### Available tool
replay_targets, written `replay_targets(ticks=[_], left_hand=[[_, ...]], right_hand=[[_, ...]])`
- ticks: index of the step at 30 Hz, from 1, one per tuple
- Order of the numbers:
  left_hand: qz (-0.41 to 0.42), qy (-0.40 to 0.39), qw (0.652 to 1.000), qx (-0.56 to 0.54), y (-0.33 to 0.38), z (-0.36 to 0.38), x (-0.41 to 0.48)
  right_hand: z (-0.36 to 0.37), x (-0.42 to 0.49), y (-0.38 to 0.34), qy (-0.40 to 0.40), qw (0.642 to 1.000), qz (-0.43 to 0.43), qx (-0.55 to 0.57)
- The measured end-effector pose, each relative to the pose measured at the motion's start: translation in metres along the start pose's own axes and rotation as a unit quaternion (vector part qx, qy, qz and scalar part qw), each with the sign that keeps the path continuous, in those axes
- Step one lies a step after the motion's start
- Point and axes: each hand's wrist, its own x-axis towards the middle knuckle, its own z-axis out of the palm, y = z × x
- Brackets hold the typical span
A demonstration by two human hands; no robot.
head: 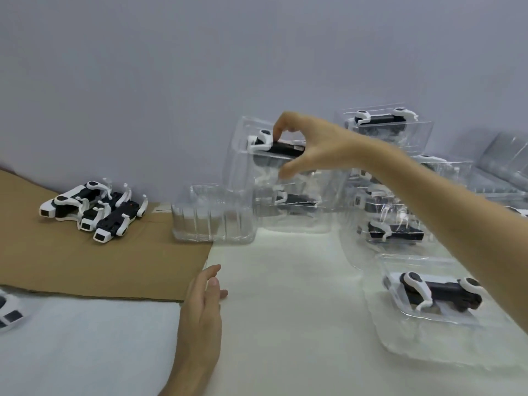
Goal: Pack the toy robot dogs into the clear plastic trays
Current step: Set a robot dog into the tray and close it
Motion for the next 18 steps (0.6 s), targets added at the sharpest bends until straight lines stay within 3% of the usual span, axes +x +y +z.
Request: replay_targets(ticks=[5, 11, 18], left_hand=[[-0.005, 0.003, 1.000, 0.008, 0.001, 0.000, 0.001], [-0.015, 0.009, 1.000, 0.015, 0.002, 0.002, 0.001], [-0.015, 0.042, 0.999, 0.020, 0.001, 0.002, 0.007]], right_hand=[[-0.012, 0.019, 0.000, 0.015, 0.999, -0.010, -0.031], [-0.029, 0.067, 0.026, 0.070, 0.984, -0.014, -0.161], [-0.032, 0.115, 0.059, 0.055, 0.969, 0.035, -0.237]])
